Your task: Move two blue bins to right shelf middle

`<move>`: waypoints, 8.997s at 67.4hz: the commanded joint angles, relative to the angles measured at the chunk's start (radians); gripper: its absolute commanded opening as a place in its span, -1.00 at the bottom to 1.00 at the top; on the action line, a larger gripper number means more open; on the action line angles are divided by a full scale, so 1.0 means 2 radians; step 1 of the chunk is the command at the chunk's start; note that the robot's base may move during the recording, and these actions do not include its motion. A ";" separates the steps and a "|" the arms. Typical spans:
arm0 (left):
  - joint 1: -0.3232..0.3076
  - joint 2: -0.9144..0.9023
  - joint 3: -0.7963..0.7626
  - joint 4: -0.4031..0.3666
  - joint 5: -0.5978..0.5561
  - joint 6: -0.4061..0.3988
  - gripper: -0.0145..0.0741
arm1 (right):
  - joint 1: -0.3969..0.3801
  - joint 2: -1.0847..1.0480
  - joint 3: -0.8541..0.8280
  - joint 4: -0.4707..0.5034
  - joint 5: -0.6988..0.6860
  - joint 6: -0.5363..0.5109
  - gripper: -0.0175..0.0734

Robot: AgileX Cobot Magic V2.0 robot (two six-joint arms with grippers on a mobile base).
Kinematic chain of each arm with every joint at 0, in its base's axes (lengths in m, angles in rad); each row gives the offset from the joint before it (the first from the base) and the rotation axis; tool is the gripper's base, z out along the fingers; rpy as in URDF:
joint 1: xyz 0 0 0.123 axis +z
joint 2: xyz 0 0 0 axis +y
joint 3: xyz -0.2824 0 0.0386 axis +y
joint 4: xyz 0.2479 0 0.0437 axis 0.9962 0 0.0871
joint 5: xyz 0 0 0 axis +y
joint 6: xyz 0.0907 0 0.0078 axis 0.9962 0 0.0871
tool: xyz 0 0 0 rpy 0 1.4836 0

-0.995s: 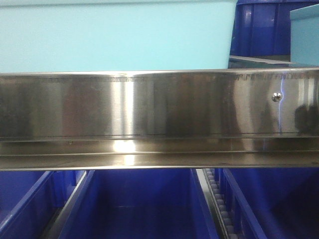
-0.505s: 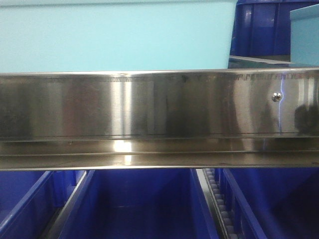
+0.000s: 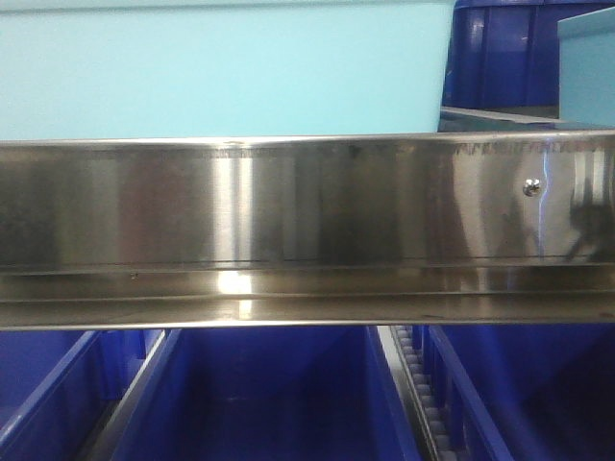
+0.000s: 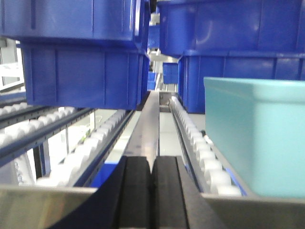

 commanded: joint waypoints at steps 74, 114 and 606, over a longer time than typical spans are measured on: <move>-0.103 0.310 -0.471 -0.011 0.336 -0.001 0.59 | 0.083 0.336 -0.472 0.049 0.246 0.000 0.53; -0.112 0.656 -0.786 -0.020 0.609 0.004 0.58 | 0.233 0.732 -0.866 -0.067 0.605 0.129 0.38; -0.070 0.689 -0.938 -0.167 0.374 0.039 -0.92 | 0.233 0.783 -1.034 -0.096 0.567 0.140 -0.95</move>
